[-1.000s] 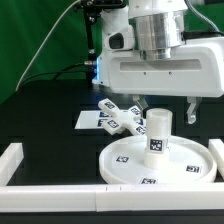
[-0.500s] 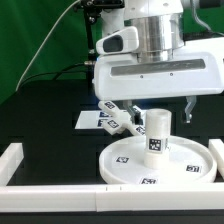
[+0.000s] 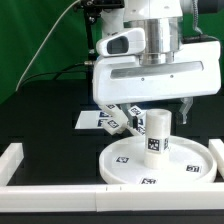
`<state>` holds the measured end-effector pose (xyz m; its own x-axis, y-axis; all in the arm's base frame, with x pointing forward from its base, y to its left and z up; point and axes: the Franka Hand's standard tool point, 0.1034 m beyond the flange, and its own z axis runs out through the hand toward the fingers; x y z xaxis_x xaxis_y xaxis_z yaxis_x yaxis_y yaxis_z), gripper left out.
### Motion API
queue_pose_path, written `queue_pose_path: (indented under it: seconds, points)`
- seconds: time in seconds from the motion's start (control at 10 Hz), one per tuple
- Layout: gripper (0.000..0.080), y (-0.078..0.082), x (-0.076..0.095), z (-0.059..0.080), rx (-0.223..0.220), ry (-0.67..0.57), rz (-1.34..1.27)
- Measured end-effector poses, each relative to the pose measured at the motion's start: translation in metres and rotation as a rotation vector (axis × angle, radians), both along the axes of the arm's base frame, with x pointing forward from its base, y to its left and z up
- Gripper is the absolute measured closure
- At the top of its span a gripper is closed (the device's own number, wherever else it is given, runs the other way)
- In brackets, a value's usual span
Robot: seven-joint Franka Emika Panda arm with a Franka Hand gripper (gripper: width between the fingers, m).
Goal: Assemble round table
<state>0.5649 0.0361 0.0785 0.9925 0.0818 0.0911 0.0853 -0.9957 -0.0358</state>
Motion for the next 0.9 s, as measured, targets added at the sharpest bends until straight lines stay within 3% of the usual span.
queue_pose_path:
  seconds: [0.1, 0.2, 0.6, 0.9]
  points:
    - [0.0274, 0.0001, -0.0001, -0.0002, 0.006, 0.002, -0.049]
    - [0.0399, 0.0001, -0.0002, -0.0006, 0.014, 0.007, -0.147]
    - [0.0397, 0.0001, 0.0008, -0.001, 0.041, 0.012, -0.529]
    - [0.0397, -0.004, -0.0024, -0.0028, 0.142, 0.042, -1.145]
